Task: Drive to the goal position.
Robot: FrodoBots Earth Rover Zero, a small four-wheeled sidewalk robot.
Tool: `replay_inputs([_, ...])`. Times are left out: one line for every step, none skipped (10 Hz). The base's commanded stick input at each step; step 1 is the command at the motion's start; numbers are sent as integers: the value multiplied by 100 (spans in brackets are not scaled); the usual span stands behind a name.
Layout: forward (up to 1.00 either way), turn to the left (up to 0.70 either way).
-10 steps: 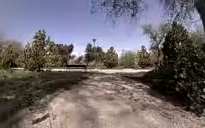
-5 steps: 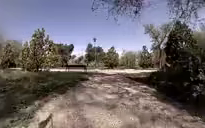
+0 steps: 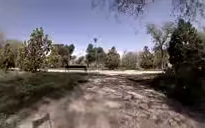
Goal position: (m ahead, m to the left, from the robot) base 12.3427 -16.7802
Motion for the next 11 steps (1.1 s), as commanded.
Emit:
replay_inputs([70, 0])
replay_inputs([70, 0])
replay_inputs([70, 0])
replay_inputs([70, 0])
replay_inputs([70, 0])
replay_inputs([70, 0])
replay_inputs([70, 0])
replay_inputs([70, 0])
replay_inputs([70, 0])
replay_inputs([70, 0])
replay_inputs([70, 0])
